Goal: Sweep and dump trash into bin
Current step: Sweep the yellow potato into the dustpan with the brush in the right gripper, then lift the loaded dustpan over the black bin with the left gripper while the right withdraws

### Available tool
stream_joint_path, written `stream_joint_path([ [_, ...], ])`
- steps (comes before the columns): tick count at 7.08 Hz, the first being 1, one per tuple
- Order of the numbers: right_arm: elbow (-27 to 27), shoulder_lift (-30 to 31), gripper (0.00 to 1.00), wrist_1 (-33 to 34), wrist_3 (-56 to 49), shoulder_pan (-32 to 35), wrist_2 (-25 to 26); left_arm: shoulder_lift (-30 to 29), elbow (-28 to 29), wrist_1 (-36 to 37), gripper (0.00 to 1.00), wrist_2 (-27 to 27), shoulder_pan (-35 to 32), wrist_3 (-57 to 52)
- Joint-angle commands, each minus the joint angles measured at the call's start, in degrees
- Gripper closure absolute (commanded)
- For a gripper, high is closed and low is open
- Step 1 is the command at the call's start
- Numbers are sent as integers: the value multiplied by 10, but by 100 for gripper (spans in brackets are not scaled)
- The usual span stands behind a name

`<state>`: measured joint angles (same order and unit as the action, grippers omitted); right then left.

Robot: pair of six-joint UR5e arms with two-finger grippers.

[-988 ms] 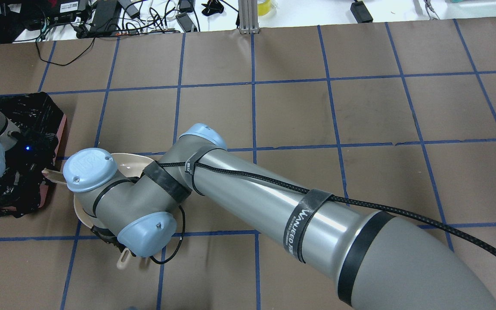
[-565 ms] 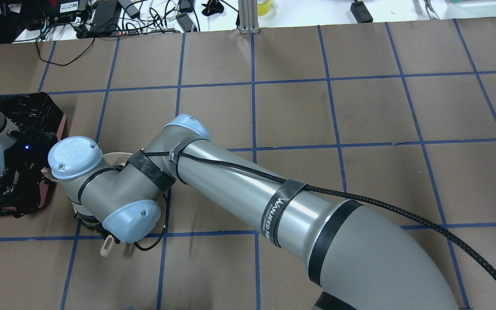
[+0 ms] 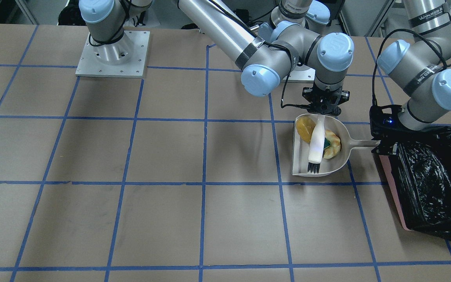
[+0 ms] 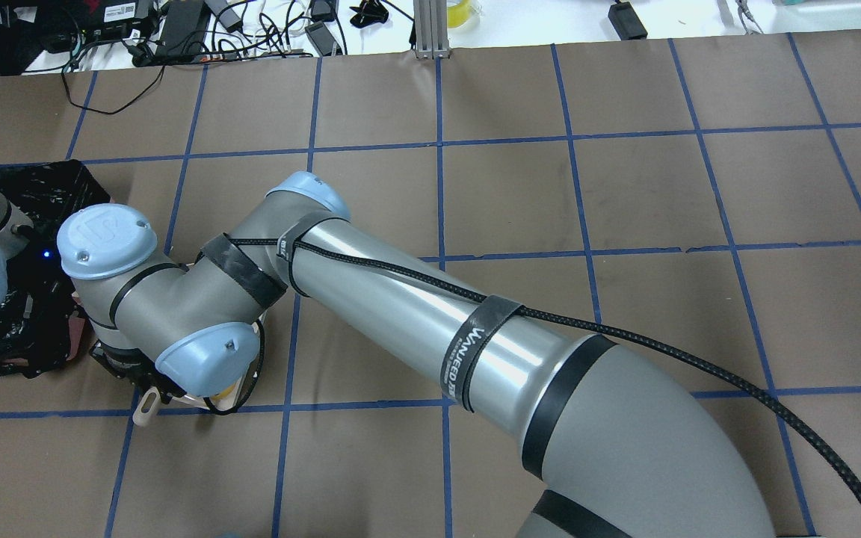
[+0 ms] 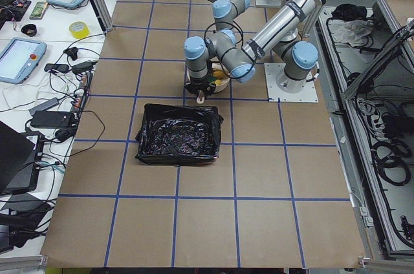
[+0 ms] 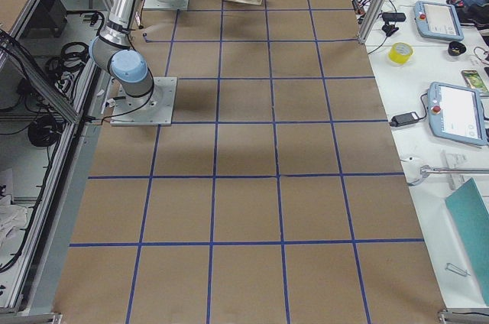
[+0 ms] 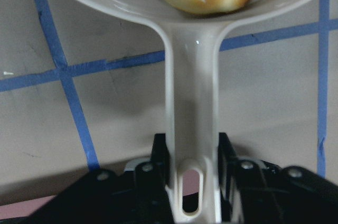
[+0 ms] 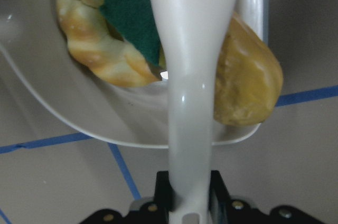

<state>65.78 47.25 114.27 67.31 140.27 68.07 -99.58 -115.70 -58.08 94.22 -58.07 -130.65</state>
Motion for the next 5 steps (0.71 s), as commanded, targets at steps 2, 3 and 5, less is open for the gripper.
stream_joint_path([
  [2,3,70,100,-152,-55,-39,16,-4,5,-10,92,-37,4,-1],
  [3,8,107,100,-237,-86,-75,61,-8,5,-27,92,-69,14,-1],
  [5,26,149,100,-350,-232,-190,107,-11,7,-52,92,-118,37,5],
])
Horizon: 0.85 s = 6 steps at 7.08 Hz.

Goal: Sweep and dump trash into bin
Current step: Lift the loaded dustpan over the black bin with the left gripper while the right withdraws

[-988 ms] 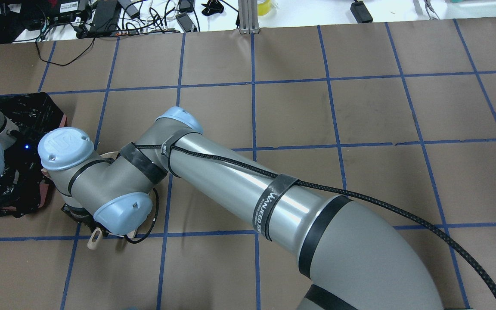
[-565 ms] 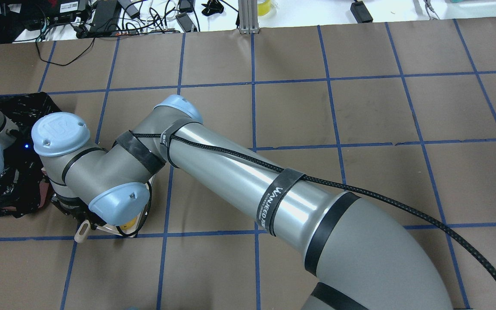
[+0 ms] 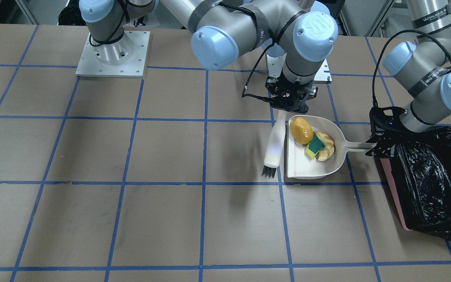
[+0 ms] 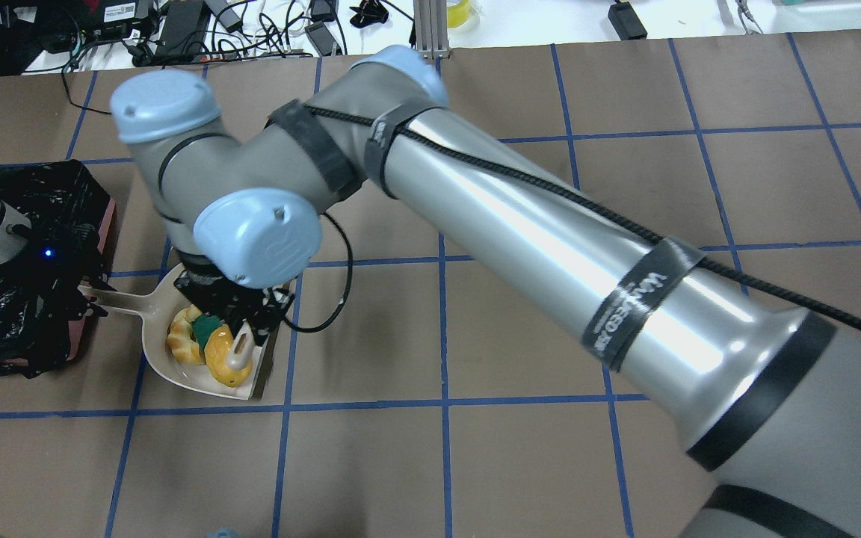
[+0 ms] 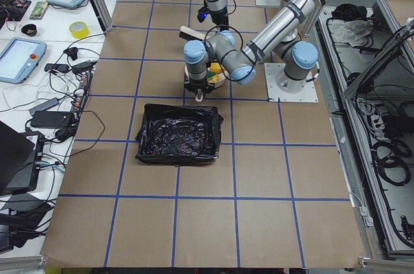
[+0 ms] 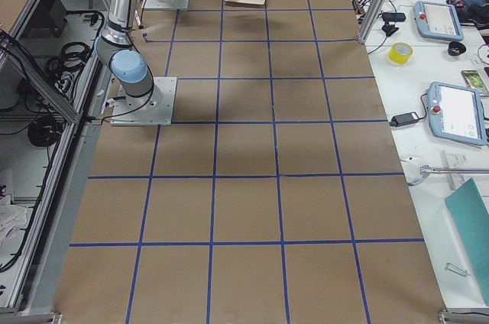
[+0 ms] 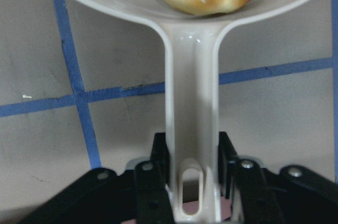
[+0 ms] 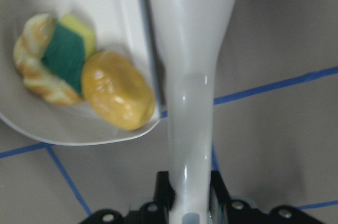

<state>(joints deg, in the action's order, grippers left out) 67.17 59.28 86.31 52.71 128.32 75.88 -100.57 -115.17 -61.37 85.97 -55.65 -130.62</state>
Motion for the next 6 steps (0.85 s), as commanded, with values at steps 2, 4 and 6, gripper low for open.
stream_joint_path([
  [2,54,56,100,-145,-260,-210,101,-4,56,-76,100,-84,48,11],
  [4,93,61,100,-154,-461,-359,171,-6,162,-222,100,-94,67,26],
  [6,137,52,100,-91,-565,-479,232,-7,182,-237,100,-126,94,47],
])
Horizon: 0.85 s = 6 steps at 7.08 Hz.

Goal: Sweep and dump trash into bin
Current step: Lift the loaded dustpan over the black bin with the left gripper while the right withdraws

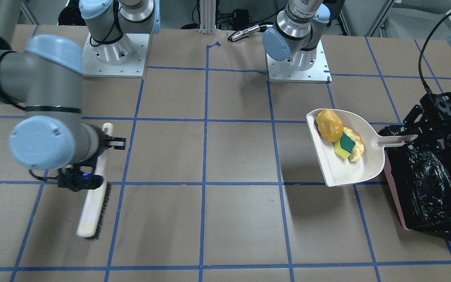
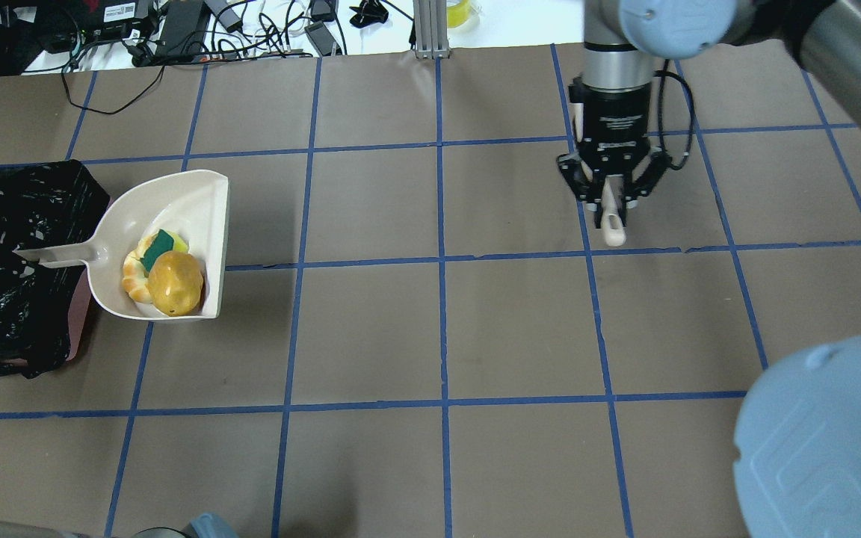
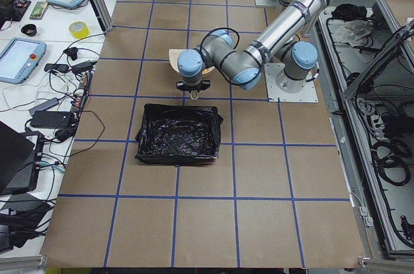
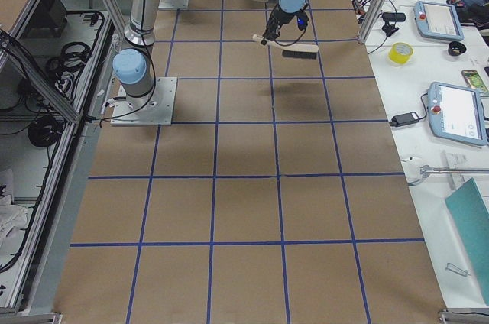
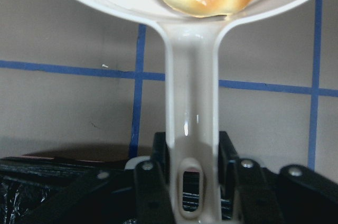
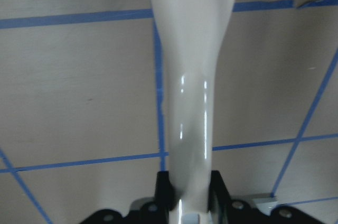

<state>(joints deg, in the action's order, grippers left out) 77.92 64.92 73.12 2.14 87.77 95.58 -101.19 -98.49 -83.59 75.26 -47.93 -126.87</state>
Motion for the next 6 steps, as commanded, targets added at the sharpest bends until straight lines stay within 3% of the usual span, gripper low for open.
stream_joint_path([
  [1,66,-7,100,115,-109,-98,60,-3,24,-16,100,-28,40,9],
  [2,86,-8,100,148,-121,-118,65,-15,34,-25,100,-49,64,18],
  [3,89,-14,100,148,-134,-137,65,-24,50,-76,100,-98,91,42],
  [4,90,-19,100,142,-134,-141,67,-37,78,-109,100,-107,110,53],
  [5,93,-21,100,140,-134,-145,66,-45,113,-124,100,-98,120,56],
  [6,104,-21,100,147,-137,-146,67,-56,145,-125,100,-53,141,56],
])
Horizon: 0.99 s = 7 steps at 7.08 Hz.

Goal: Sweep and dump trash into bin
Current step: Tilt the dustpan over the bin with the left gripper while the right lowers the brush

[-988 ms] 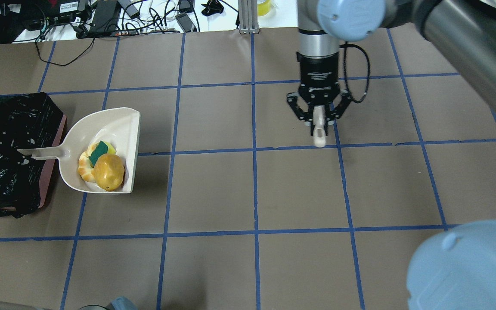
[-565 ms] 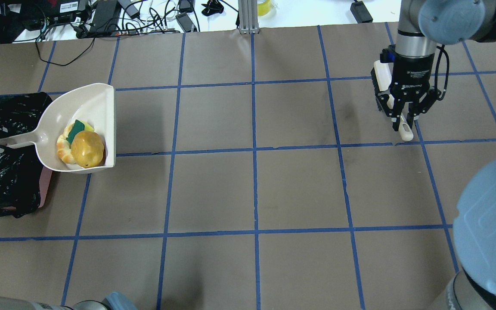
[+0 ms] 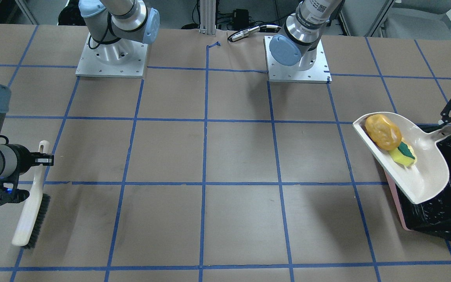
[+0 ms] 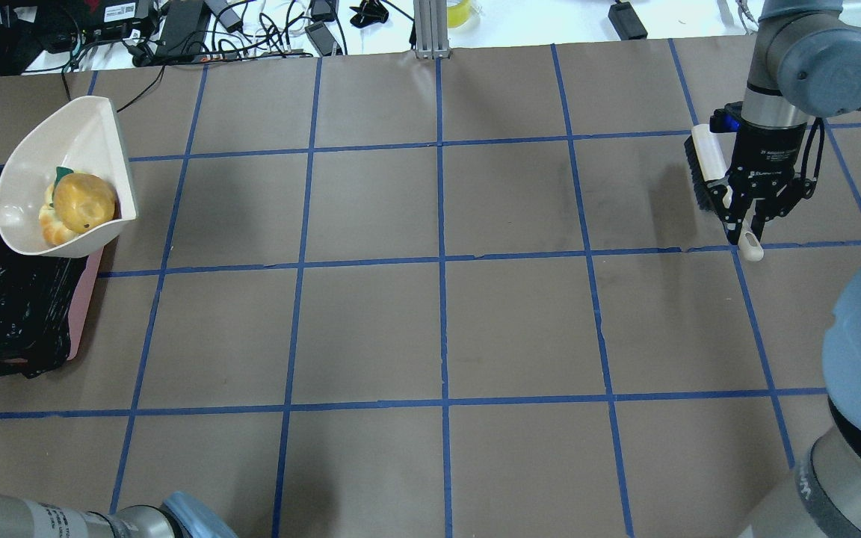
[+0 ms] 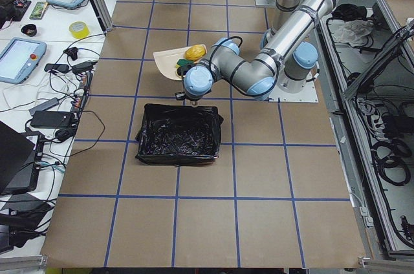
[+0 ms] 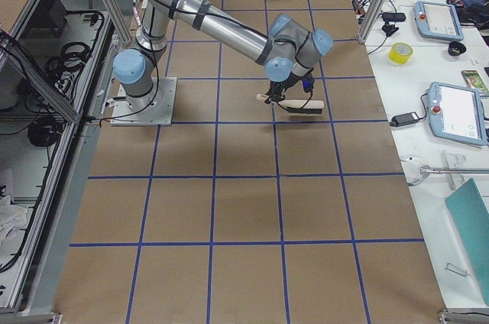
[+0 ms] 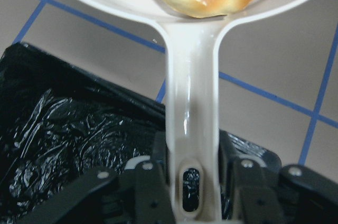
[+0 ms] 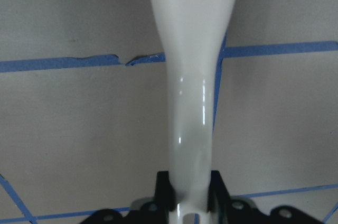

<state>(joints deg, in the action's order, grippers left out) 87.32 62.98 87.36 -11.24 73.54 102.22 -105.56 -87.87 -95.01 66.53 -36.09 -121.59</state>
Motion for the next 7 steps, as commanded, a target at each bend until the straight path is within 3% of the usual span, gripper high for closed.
stream_joint_path([
  [1,11,-2,100,7,-16,-4,19,-23,61,-11,100,65,44,3],
  [4,12,-11,100,8,-16,-4,24,-51,125,11,100,189,86,-3],
  [5,12,-12,92,13,-17,-4,27,-72,169,38,100,234,85,2],
  [6,12,-12,75,14,-17,-3,27,-93,192,49,100,242,83,0],
  [7,11,-12,43,16,-24,-4,26,-103,193,112,100,286,67,-14],
])
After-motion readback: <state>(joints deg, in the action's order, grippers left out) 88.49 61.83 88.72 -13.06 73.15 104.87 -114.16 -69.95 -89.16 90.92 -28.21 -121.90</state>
